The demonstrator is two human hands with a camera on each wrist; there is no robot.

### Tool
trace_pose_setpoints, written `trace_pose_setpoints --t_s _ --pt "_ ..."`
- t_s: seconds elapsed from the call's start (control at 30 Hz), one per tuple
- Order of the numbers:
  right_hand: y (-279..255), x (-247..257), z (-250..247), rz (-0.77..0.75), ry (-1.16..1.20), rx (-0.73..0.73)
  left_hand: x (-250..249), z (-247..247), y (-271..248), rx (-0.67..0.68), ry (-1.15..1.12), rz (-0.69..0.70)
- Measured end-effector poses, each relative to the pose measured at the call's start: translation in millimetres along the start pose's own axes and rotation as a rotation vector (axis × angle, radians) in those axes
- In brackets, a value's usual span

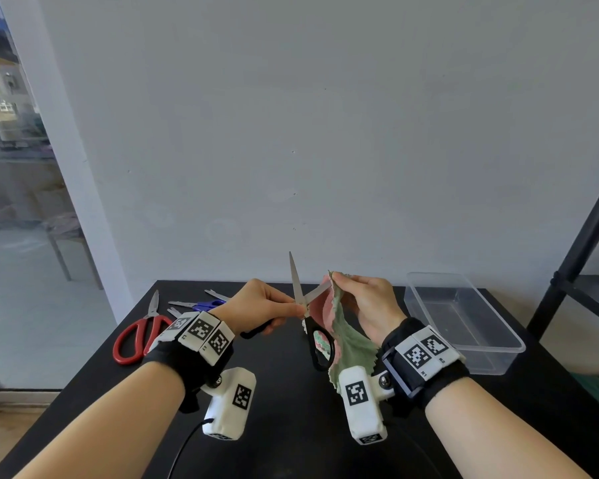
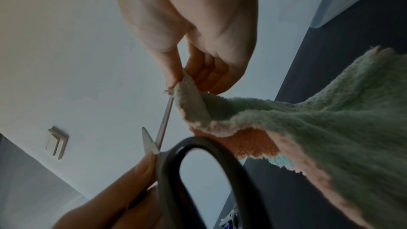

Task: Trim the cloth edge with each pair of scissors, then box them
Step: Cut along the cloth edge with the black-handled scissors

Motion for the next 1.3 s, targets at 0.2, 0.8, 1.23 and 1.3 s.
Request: trace_pose_setpoints --t_s 0.2,0.8,1.23,1.3 --pt "3 3 -5 -0.049 -0.080 -0.035 0 4 2 -0.013 -0.002 0.001" --pt "-1 9 -17 -0.039 0.013 -0.009 6 -10 -4 -0.030 -0.095 0.025" --pt "-21 -11 29 0.040 -0.010 0.172 1 -7 0 -0.045 -0.129 0.066" --pt "-24 -11 33 0.049 -0.029 0.205 0 -7 -1 -0.039 -0.113 0.073"
Point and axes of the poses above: each hand's wrist, its own y-axis towards the middle knuckle, its own z-axis out of the palm, x = y × z, the point moved 8 cm from there along y, towards the middle knuckle, and after that the axes turned 2 degrees about -z, right-handed, at the moved point
